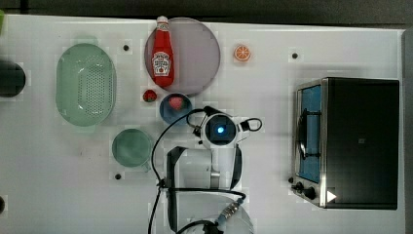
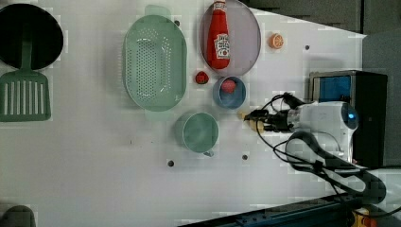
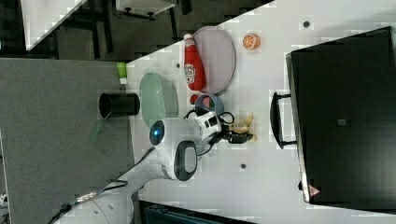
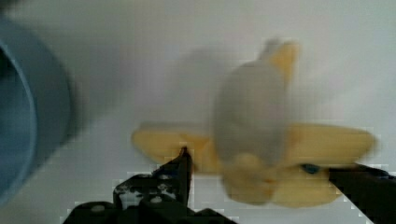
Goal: Pick Banana and place it in mug.
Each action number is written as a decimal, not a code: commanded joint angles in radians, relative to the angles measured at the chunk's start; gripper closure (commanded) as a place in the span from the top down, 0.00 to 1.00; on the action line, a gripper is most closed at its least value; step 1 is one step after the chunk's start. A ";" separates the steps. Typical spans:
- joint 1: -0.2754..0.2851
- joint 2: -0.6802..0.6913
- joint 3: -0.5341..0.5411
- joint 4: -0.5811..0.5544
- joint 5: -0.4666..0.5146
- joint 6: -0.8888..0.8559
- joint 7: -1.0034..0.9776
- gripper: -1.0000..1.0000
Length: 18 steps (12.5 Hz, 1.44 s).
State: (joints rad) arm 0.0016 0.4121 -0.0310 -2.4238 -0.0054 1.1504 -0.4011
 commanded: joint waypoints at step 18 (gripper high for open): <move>-0.013 -0.325 -0.006 0.104 -0.001 -0.366 -0.039 0.36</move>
State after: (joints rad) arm -0.0028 0.1495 -0.0307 -2.3867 0.0023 0.7979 -0.4182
